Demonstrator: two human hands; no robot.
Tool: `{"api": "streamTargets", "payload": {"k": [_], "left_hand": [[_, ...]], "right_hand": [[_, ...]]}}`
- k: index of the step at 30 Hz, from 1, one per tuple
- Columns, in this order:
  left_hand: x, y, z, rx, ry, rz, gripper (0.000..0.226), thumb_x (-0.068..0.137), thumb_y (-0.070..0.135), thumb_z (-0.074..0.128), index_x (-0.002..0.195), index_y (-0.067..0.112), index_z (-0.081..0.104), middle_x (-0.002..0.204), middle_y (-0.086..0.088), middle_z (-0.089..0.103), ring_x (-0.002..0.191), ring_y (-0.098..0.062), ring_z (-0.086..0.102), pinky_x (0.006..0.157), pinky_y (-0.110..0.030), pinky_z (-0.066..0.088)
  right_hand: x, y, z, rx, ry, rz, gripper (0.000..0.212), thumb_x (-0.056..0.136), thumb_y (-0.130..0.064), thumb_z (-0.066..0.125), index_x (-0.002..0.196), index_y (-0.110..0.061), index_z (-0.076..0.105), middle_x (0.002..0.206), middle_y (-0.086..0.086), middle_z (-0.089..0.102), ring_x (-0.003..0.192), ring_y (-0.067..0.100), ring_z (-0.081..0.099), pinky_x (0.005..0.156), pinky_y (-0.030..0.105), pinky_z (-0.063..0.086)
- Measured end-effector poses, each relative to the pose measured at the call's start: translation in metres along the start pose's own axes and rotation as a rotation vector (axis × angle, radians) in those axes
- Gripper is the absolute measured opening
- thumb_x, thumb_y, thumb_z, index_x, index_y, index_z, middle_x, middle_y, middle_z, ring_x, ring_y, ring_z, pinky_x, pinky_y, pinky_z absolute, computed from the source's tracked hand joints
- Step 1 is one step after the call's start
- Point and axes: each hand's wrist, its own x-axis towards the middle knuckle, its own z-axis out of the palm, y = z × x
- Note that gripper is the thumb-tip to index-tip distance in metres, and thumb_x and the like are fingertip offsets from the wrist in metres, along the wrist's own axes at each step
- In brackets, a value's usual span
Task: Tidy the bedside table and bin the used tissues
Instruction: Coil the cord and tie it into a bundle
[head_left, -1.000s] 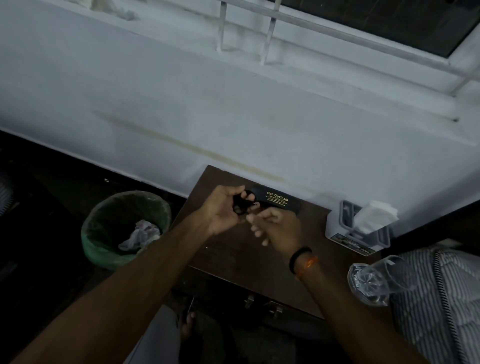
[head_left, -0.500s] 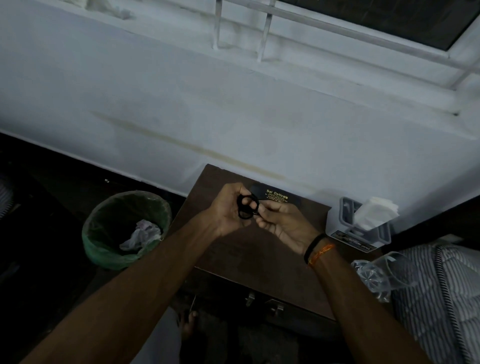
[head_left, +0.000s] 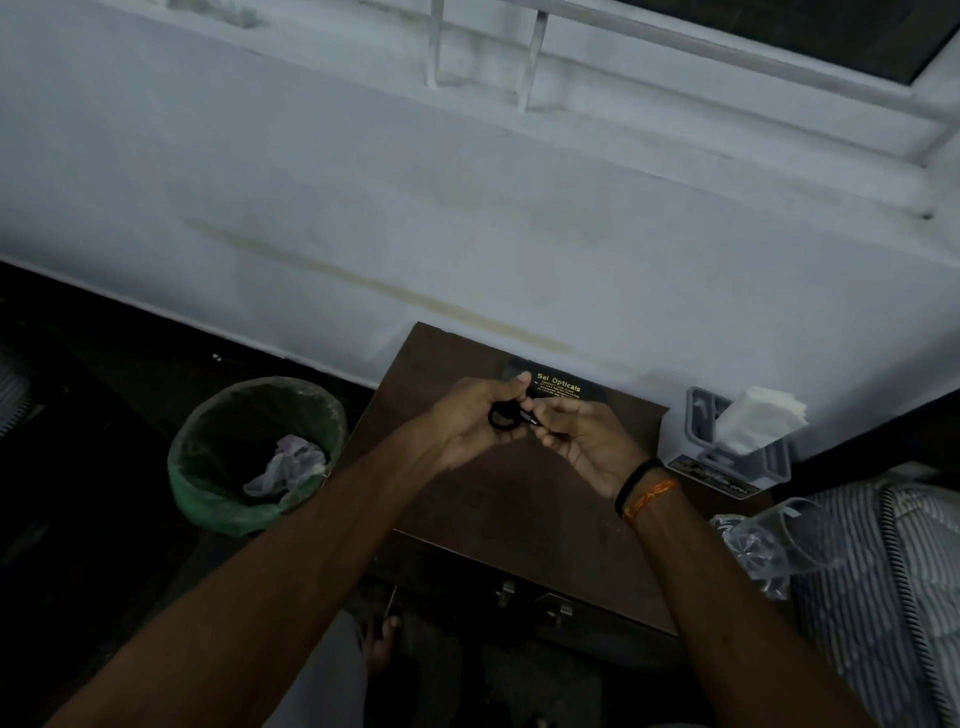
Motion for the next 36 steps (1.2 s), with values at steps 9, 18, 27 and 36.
{"api": "streamTargets", "payload": {"k": [9,18,27,36], "left_hand": [[0.004,0.0,0.006,-0.03,0.052,-0.084,0.024,0.096,0.028,0.053,0.077,0.014,0.052,0.08,-0.004,0.058,0.085,-0.02,0.056,0.104,-0.045,0.043],[0.007,-0.006,0.013,0.066,0.147,0.06,0.03,0.09,0.027,0.067,0.097,-0.002,0.068,0.102,-0.018,0.068,0.096,-0.029,0.066,0.088,-0.043,0.055],[0.017,-0.01,0.001,0.624,0.219,0.241,0.03,0.088,0.025,0.07,0.08,-0.004,0.066,0.069,-0.007,0.063,0.062,-0.011,0.056,0.055,-0.022,0.044],[0.015,-0.01,0.008,0.224,0.228,0.148,0.025,0.093,0.013,0.062,0.107,-0.008,0.064,0.101,-0.017,0.068,0.08,-0.016,0.065,0.066,-0.023,0.056]], "right_hand": [[0.002,-0.006,0.001,-0.202,-0.031,-0.077,0.025,0.092,-0.009,0.063,0.116,-0.001,0.068,0.084,0.003,0.067,0.063,0.007,0.054,0.053,0.015,0.047],[0.012,-0.007,-0.005,-0.336,0.064,-0.06,0.021,0.093,-0.013,0.064,0.105,0.003,0.071,0.079,0.01,0.063,0.06,0.009,0.053,0.049,0.019,0.045],[0.014,-0.007,-0.01,-0.374,0.163,-0.041,0.017,0.088,-0.006,0.069,0.102,0.003,0.071,0.081,0.012,0.067,0.06,0.012,0.057,0.053,0.02,0.05],[0.008,0.004,0.003,0.49,0.298,-0.062,0.011,0.083,0.001,0.071,0.09,-0.005,0.066,0.082,0.004,0.067,0.073,0.009,0.066,0.062,0.016,0.056]]}}
